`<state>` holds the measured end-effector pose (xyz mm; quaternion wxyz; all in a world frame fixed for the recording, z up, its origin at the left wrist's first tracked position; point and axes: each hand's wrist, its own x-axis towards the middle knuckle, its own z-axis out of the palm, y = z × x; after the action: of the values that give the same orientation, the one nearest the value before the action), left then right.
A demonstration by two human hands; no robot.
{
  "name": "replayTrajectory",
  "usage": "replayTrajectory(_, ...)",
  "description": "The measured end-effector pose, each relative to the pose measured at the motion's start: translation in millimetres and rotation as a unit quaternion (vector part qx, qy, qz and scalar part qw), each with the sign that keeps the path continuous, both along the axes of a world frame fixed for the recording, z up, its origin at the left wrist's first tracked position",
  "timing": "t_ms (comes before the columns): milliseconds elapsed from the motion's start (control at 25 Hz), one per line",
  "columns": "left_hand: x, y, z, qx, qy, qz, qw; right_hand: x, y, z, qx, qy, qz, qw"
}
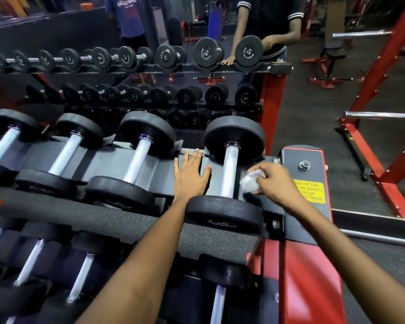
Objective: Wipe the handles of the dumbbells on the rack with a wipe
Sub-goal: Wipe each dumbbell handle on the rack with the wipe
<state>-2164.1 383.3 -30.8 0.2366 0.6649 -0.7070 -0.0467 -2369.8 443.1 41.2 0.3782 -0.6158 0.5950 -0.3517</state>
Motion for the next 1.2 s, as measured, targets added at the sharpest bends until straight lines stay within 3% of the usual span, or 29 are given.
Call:
replayTrajectory(120,0.2,0.5,0.0,-0.007,0.006,-0.002,1.000,22.4,8.5,-11.6,0.193,-0.137,0.082,0.968)
replayTrajectory(240,-0.7,0.7,-2.0,-0.009,0.004,-0.002,1.000,15.6,13.3,-14.2,0.217,-0.201,0.120,0.948)
replayTrajectory(400,0.5,-2.1,-3.2,-0.011,0.000,0.000,1.000,16.5,11.2,-14.7,0.250,-0.202,0.104,0.941)
replayTrajectory(520,0.0,-0.8,-1.4,0.009,-0.020,-0.007,1.000,20.8,16.7,-14.2,0.196,-0.112,0.064,0.972)
replayTrajectory(640,7.5,-0.1,4.5,0.073,-0.059,-0.044,0.995,26.8,19.6,-11.8,0.110,-0.040,-0.074,0.990)
replayTrajectory(680,11.1,3.4,11.2,0.103,-0.040,-0.063,0.992,31.0,20.8,-6.6,0.083,-0.021,-0.121,0.989)
replayTrajectory(760,19.0,13.1,28.7,0.159,0.094,-0.085,0.979,40.8,23.3,11.3,0.037,0.011,-0.181,0.983)
replayTrajectory(840,24.7,30.3,45.6,0.155,0.206,-0.069,0.964,48.9,33.3,35.1,-0.004,0.020,-0.204,0.979)
replayTrajectory(1040,32.8,96.4,79.6,0.108,0.253,-0.041,0.961,66.4,78.5,83.5,-0.078,0.041,-0.196,0.977)
replayTrajectory(1200,42.3,167.5,79.2,0.078,0.292,-0.030,0.953,82.8,119.3,82.0,-0.041,-0.069,-0.169,0.982)
